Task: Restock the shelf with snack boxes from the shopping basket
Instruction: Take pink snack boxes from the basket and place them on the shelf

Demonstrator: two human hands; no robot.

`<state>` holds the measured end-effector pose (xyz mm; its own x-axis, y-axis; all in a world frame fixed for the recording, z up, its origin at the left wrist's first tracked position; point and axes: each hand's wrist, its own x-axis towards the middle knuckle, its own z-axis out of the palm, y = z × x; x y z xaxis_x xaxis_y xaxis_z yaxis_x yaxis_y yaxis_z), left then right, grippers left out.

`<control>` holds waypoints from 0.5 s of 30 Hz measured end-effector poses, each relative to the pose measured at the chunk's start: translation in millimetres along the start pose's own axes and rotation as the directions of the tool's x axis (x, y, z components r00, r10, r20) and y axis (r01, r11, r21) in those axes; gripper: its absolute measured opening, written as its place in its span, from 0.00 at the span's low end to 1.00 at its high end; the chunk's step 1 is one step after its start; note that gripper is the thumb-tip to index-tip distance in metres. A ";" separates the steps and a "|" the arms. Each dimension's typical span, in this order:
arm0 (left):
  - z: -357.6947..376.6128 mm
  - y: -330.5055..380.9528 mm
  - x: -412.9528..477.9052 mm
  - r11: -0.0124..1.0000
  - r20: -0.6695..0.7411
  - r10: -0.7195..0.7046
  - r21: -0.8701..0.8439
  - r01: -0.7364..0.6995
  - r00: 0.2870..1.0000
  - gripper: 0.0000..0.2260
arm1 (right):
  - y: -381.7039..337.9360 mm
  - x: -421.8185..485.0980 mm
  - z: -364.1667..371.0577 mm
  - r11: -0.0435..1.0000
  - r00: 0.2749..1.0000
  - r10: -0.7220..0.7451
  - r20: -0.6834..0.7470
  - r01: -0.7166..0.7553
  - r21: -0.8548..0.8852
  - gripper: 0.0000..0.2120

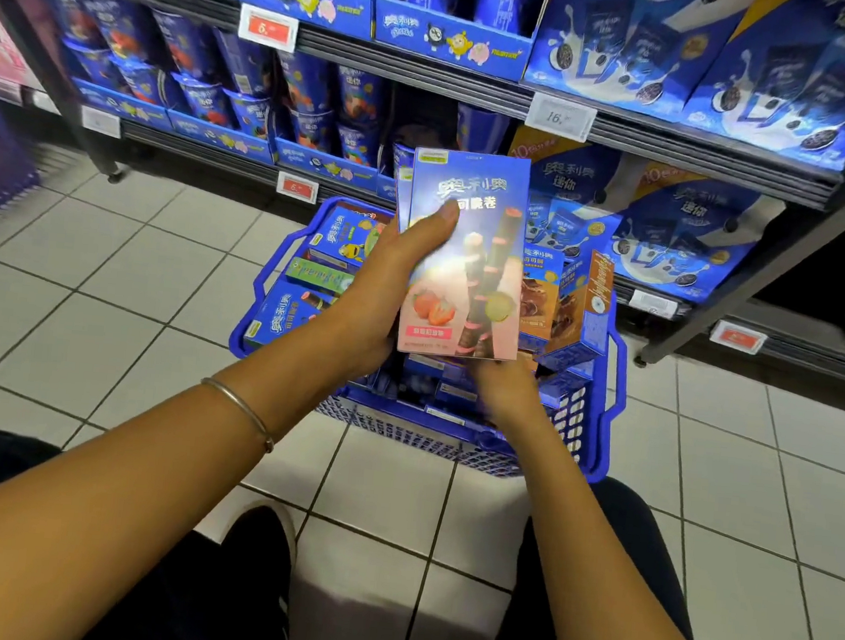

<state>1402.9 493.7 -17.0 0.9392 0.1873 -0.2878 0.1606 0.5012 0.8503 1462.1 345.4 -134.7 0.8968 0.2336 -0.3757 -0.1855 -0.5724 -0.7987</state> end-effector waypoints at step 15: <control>-8.5 -2.3 4.9 0.987 0.150 -0.016 -0.154 0.039 0.989 0.16 | 37.3 33.9 22.4 0.783 0.837 0.377 0.396 -0.059 -0.619 0.29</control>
<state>1404.6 500.7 -24.2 0.9715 0.0503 -0.2315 0.1484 0.6326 0.7601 1476.5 349.6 -187.7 0.5217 0.2914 -0.8018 0.0502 -0.9487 -0.3122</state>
